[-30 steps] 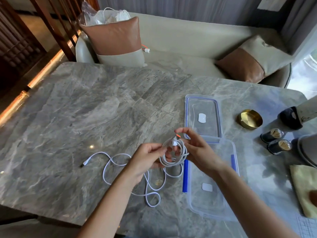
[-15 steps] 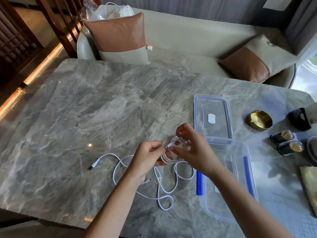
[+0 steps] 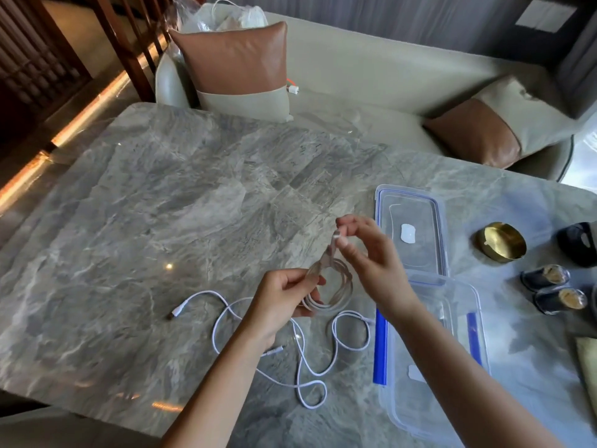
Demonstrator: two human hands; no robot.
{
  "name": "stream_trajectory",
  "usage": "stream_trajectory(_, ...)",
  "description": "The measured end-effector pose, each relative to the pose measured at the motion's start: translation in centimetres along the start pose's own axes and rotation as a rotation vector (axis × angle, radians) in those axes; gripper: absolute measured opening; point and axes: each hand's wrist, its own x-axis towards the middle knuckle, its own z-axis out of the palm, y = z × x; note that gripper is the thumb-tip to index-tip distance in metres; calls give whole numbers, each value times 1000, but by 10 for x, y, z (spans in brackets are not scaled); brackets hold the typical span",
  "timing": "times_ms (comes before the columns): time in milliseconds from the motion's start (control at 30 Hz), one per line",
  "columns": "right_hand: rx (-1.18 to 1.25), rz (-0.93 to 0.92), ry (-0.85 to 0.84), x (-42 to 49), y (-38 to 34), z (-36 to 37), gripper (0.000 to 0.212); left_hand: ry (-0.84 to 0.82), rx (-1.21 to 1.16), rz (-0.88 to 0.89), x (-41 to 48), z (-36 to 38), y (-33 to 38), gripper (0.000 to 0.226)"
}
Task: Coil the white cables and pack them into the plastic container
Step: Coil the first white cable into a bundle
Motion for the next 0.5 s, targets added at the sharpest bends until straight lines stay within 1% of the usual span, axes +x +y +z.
stream_trajectory(67, 213, 141, 75, 6, 2, 0, 7, 18, 23, 53, 6, 2, 0, 25)
stream_trajectory(133, 377, 283, 112, 11, 8, -1, 10, 31, 61, 85, 13, 3, -1, 26)
stream_trajectory(200, 353, 346, 83, 17, 15, 0, 12, 52, 85, 68, 21, 0, -6, 25)
stream_trajectory(367, 217, 522, -44, 26, 49, 5, 2, 123, 172, -43, 54, -15, -26, 21)
stream_trajectory(433, 187, 588, -91, 27, 68, 8, 11, 157, 227, -64, 74, -23, -33, 21)
stream_trajectory(500, 111, 630, -108, 29, 87, 12, 14, 168, 291, -84, 94, -29, -41, 19)
